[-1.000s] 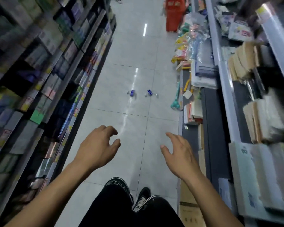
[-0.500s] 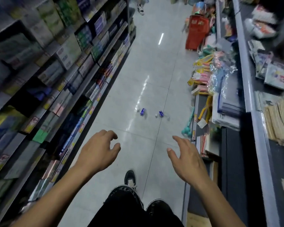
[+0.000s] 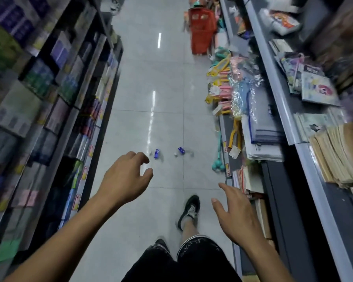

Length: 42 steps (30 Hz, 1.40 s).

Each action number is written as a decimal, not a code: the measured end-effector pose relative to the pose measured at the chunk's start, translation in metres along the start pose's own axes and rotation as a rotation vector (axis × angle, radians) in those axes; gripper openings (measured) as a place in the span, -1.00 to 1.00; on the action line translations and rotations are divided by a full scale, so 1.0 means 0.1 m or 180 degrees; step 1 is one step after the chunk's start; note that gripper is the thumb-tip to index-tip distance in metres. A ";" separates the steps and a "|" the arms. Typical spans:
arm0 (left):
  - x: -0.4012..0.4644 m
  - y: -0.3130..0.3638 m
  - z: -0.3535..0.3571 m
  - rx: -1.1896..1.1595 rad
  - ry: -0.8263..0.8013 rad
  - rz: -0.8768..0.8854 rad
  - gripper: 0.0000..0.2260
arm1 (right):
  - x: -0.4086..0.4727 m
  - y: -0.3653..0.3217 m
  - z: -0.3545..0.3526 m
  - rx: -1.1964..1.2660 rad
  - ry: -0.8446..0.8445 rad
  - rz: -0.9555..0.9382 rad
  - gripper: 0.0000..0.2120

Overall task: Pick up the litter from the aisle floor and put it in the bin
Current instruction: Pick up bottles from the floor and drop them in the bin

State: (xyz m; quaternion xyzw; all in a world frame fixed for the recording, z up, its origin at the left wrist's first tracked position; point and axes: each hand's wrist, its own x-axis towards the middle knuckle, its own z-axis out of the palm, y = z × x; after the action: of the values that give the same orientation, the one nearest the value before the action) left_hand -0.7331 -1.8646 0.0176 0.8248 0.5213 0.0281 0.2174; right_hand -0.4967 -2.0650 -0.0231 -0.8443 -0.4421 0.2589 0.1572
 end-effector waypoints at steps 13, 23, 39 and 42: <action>1.90 0.58 -0.28 0.0068 0.0160 -0.0102 -0.69 | 2.17 -0.21 -0.62 0.0104 -0.0162 -0.0204 -0.49; 2.59 0.11 -0.40 -0.0041 0.0126 -0.0604 -0.69 | 3.44 -0.75 -0.53 -0.0318 -0.0649 -0.0548 -0.49; 4.31 -0.88 0.89 -0.0544 -0.0294 -0.0532 -0.73 | 4.76 -0.39 0.91 -0.0564 -0.0963 0.0143 -0.49; 4.66 -1.14 1.74 -0.0842 -0.0111 -0.1033 -0.76 | 5.19 0.01 1.61 -0.0562 -0.1089 0.0121 -0.51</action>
State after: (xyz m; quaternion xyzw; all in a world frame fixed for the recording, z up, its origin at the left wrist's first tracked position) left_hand -0.5703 -1.4742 -0.2685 0.6946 0.6352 0.0466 0.3344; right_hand -0.3423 -1.6305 -0.3100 -0.8066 -0.4674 0.3617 0.0001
